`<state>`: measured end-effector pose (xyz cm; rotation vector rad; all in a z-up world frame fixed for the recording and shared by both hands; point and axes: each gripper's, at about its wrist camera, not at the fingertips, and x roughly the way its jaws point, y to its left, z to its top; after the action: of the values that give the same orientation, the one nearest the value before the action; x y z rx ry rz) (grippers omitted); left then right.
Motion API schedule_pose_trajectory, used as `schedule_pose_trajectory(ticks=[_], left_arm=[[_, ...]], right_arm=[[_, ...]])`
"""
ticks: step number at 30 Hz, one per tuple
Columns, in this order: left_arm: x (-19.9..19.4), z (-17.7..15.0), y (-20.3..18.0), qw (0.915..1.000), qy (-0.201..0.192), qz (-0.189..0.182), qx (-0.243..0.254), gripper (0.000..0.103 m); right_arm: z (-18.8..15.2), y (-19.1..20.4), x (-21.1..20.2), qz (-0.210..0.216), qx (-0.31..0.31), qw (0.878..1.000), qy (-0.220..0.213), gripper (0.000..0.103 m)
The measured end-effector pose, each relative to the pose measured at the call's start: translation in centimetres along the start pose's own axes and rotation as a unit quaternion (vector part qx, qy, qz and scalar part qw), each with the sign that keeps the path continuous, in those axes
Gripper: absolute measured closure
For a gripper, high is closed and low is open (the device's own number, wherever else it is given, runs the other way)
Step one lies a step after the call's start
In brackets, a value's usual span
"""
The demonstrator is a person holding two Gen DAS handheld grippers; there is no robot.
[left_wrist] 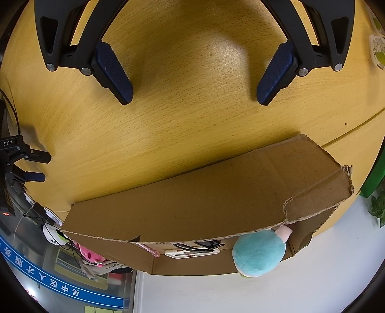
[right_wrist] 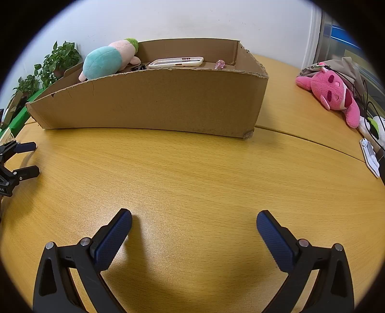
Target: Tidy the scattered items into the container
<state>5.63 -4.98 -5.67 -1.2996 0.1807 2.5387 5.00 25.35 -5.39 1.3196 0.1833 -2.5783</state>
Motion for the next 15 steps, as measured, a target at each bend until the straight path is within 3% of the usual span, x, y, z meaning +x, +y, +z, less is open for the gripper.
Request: schedule_pose_trajectory(ticks=[15], left_arm=[[0.06, 0.02, -0.13, 1.0000, 0.000, 0.001, 0.000, 0.000]], right_arm=[[0.00, 0.01, -0.02, 0.000, 0.000, 1.000, 0.000, 0.000]])
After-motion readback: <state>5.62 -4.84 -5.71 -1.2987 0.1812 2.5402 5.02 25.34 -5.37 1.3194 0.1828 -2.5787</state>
